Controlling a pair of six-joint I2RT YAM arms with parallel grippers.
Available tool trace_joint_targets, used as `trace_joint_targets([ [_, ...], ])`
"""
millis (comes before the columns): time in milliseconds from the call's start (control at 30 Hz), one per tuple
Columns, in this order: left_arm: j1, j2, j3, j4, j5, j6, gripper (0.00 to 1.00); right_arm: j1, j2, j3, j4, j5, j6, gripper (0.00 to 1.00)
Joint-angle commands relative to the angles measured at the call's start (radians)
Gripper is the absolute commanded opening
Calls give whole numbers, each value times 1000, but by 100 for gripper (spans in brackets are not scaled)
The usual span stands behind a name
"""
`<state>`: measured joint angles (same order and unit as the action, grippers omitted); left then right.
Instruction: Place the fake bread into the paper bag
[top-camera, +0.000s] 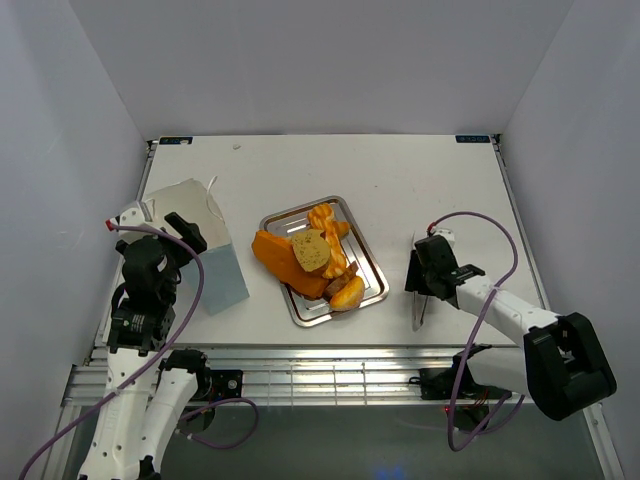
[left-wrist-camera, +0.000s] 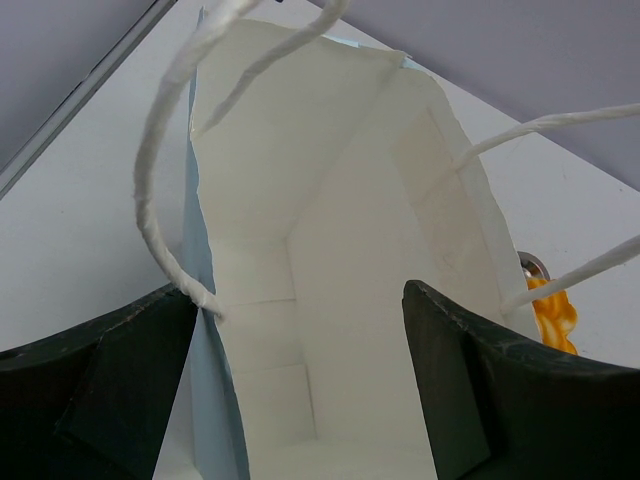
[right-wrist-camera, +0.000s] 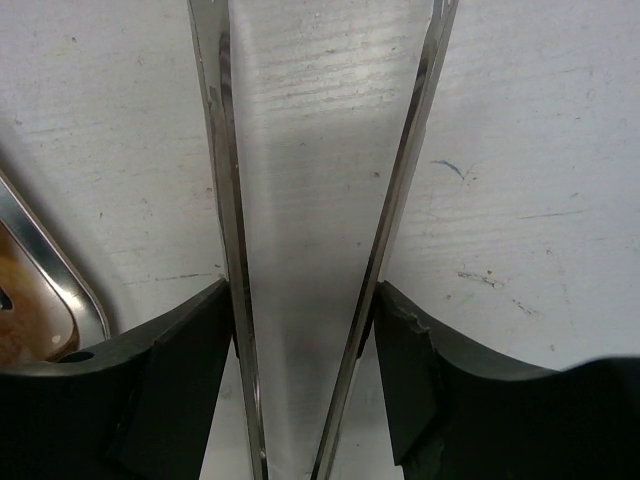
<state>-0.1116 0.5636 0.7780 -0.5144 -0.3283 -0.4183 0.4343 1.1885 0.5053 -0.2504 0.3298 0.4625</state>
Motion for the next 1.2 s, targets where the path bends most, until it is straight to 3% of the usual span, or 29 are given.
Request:
trace_joint_targets([
  [0,-2,-16,-6,24,8,9,93,6,-50,73,-59,-9,-21,62],
  [633,-3,-31,-8,25,-17,0,96,23,-217,311,-358,-48,-122,63],
  [1167,-3,-51,-5,20,-52,-8,96,75,-311,479,-420,-385,-182,57],
])
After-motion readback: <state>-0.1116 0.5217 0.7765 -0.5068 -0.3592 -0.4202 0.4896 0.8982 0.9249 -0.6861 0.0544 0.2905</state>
